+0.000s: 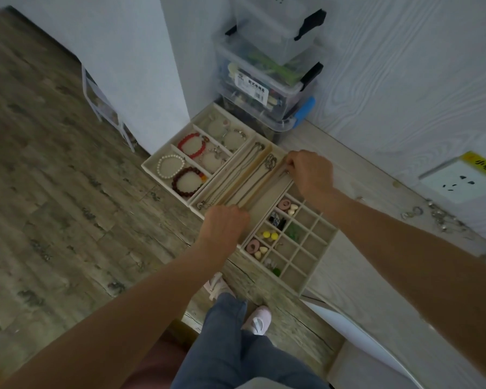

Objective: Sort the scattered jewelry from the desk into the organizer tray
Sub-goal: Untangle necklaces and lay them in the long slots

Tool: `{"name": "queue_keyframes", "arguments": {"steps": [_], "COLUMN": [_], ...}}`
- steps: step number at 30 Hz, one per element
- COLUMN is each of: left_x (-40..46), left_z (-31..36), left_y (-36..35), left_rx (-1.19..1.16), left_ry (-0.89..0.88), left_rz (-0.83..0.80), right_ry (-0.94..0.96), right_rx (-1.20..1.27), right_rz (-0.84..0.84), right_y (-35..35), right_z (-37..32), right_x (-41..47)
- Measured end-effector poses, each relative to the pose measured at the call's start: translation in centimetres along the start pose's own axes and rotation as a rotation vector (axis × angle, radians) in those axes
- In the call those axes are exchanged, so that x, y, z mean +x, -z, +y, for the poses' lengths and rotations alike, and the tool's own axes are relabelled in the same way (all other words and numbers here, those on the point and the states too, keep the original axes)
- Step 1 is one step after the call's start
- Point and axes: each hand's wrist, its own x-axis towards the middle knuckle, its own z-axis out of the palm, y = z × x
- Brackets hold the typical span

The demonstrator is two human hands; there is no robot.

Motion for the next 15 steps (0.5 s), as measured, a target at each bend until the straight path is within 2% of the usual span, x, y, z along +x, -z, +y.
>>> {"name": "queue_keyframes", "arguments": {"steps": [2,5,8,15], "left_x": [-0.07,-0.07,0.19,0.49], "left_z": [-0.19,-0.38,-0.61,-0.77], "left_y": [-0.19,-0.26,-0.43,-0.42], "left_rx": [-0.001,-0.015,-0.006,0.054], "left_ry": [-0.025,-0.07,-0.105,-0.139], "left_rz": [0.026,0.05,0.051,0.037], "right_ry": [0.017,0.086,0.154,0.172], "right_rx": [0.045,0.071,-0.029,-0.119], "right_rz": [-0.019,-0.149,-0.244,-0.257], "right_y": [0.28,0.39,0.2,0.39], "right_z": [0.15,0.38,0.38,0.29], "right_x": [-0.2,-0.55,-0.94,-1.01]}}
